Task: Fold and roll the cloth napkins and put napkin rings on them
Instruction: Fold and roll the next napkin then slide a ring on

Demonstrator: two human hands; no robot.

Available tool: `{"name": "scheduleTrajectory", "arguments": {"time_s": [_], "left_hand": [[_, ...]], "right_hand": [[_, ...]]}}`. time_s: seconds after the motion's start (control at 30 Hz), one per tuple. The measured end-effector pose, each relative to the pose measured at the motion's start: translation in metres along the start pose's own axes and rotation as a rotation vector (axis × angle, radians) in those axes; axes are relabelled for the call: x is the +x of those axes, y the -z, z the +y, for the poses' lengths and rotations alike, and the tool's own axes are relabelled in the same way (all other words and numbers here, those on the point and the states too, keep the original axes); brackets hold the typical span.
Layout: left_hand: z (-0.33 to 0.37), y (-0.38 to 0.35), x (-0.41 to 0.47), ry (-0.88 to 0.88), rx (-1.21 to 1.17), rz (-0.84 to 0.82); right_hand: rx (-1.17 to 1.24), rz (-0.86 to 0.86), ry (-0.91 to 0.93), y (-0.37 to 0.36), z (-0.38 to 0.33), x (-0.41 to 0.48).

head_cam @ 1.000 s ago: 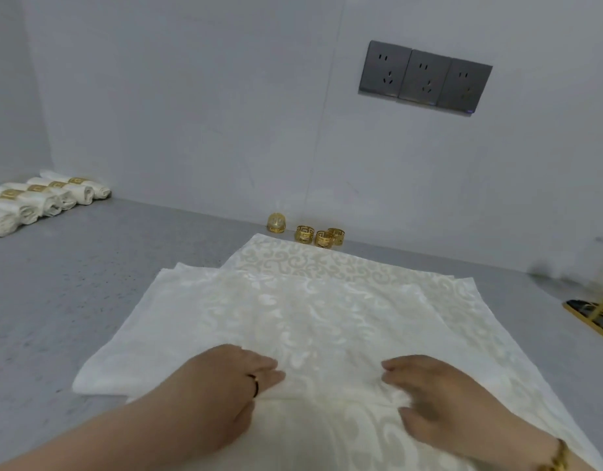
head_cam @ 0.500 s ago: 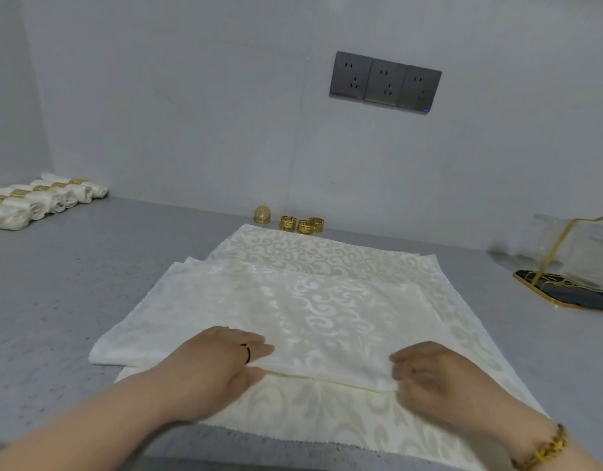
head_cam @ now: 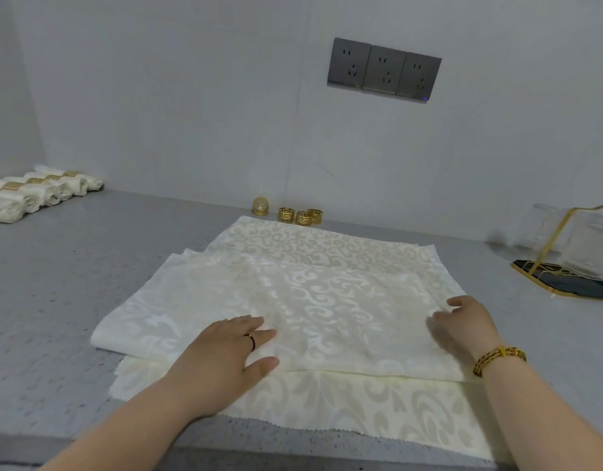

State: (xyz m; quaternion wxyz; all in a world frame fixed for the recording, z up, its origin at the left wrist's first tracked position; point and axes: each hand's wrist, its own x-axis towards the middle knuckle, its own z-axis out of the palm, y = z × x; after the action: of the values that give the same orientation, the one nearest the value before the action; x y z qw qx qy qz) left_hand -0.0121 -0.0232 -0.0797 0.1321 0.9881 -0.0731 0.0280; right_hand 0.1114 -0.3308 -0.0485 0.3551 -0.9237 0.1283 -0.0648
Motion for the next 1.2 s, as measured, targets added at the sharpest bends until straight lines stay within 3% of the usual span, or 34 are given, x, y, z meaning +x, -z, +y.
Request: {"name": "scheduleTrajectory", "arguments": {"time_s": [0.13, 0.43, 0.8, 0.93, 1.0, 1.07, 1.1, 1.17, 1.2], "left_hand": [[0.000, 0.000, 0.000, 0.001, 0.007, -0.005], [-0.003, 0.005, 0.005, -0.002, 0.056, -0.034], [-0.014, 0.007, 0.025, 0.023, 0.074, -0.151], [-0.031, 0.015, 0.031, 0.129, 0.109, -0.144], [-0.046, 0.020, 0.033, 0.217, 0.123, -0.142], [-0.054, 0.021, 0.034, 0.262, 0.145, -0.140], [-0.054, 0.021, 0.034, 0.263, 0.148, -0.135], [-0.051, 0.020, 0.034, 0.248, 0.142, -0.120], [-0.051, 0.020, 0.034, 0.241, 0.138, -0.104]], "right_hand": [[0.104, 0.002, -0.045, 0.000, 0.002, 0.004], [-0.180, 0.067, 0.028, -0.002, 0.008, 0.011], [-0.204, 0.082, 0.062, -0.003, 0.008, 0.015], [-0.191, 0.104, 0.030, -0.003, 0.005, 0.010], [-0.329, 0.121, 0.040, -0.002, -0.001, 0.002], [-0.596, 0.163, 0.118, -0.008, -0.009, -0.011], [-0.601, 0.190, 0.232, -0.013, -0.017, -0.022], [-0.394, 0.175, 0.561, -0.032, -0.032, -0.050], [-0.303, 0.090, 0.726, -0.042, -0.042, -0.068]]}}
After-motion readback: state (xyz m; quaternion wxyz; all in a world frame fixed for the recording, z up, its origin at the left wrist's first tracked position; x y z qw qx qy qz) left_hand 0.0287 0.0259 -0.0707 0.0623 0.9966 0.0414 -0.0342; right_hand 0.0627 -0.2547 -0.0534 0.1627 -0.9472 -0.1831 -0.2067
